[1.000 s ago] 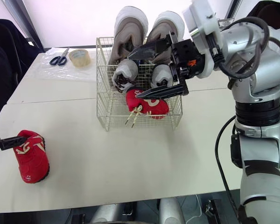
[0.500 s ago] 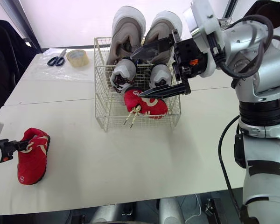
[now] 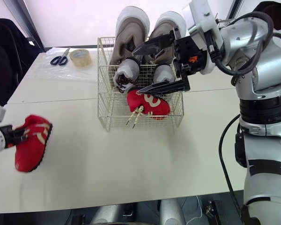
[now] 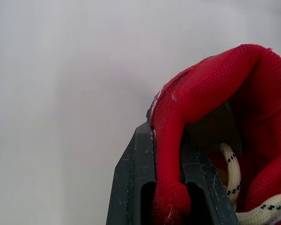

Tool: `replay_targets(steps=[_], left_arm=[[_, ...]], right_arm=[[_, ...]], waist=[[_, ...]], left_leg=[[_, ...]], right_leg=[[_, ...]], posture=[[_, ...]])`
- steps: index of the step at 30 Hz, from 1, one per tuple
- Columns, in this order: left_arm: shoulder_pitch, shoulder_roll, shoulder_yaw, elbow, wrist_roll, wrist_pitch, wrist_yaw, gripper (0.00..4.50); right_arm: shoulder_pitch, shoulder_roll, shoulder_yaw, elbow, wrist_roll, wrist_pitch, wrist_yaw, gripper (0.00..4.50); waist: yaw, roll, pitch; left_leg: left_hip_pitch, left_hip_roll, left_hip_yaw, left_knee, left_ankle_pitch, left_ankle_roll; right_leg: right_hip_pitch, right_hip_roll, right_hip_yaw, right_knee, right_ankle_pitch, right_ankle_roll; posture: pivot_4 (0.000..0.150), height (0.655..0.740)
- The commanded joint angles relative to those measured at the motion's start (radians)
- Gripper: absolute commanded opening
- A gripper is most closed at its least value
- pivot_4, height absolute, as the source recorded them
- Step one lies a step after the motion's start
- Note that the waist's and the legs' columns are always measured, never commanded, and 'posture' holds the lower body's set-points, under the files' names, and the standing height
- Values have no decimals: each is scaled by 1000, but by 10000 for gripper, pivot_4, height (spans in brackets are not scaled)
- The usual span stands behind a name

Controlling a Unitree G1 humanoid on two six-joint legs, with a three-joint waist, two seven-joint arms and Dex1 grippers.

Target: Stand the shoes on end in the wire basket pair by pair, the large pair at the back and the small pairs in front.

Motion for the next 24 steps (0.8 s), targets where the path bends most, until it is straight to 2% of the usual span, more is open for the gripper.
replay_targets(steps=[1, 5, 9, 11, 15, 18, 23, 24], left_arm=[[-158, -70, 67, -144, -96, -102, 40, 208], [-350, -322, 45, -333, -220, -265, 182, 208], [-388, -515, -38, -434, -252, -363, 321, 208], [-370, -601, -109, -459, -206, -451, 345, 208], [-286, -660, -230, -473, -113, -572, 332, 208], [-184, -659, -325, -469, -11, -678, 280, 208], [-57, -694, -400, -439, 102, -856, 249, 208], [-36, -706, -413, -426, 128, -898, 243, 208]], right_arm=[[-42, -7, -14, 7, -4, -21, 11, 45000], [-57, -6, -9, 30, -26, -36, 10, 45000], [-63, -8, -10, 33, -30, -30, 2, 45000], [-64, -10, -11, 29, -31, -23, -4, 45000], [-63, -20, -16, 14, -30, -10, -11, 45000], [-56, -36, -25, -5, -23, 8, -13, 45000], [-43, -49, -38, -29, -15, 29, -24, 45000], [-40, -50, -40, -32, -15, 31, -25, 45000]], waist=[[-1, 0, 0], [-3, -2, 0], [-8, -2, 0], [-7, -2, 0], [-6, -2, 0], [-4, -2, 0], [-2, -2, 0], [-2, -2, 0]], left_leg=[[0, 0, 0, 0, 0, 0], [0, 0, 0, 2, 3, -6], [0, 0, 1, 1, 3, -5], [0, 1, 0, 2, 4, -5], [0, 1, 0, 2, 5, -4], [0, 0, 0, 2, 5, -4], [0, 0, 0, 3, 3, -4], [0, 0, 0, 3, 0, 1]], right_leg=[[0, 0, 0, 0, 0, 0], [1, 0, -1, 0, 0, 0], [1, 1, 0, 1, 0, 1], [1, 2, 0, 2, 0, 1], [1, 2, 0, 2, 0, 0], [1, 2, 0, 1, 0, 0], [1, 1, 0, 0, 0, 0], [2, 1, 0, 0, 0, 0]], posture=[[1500, 7400], [1500, 7400], [1500, 7400], [1500, 7400], [1500, 7400], [1500, 7400], [1500, 7400], [1500, 7400]])
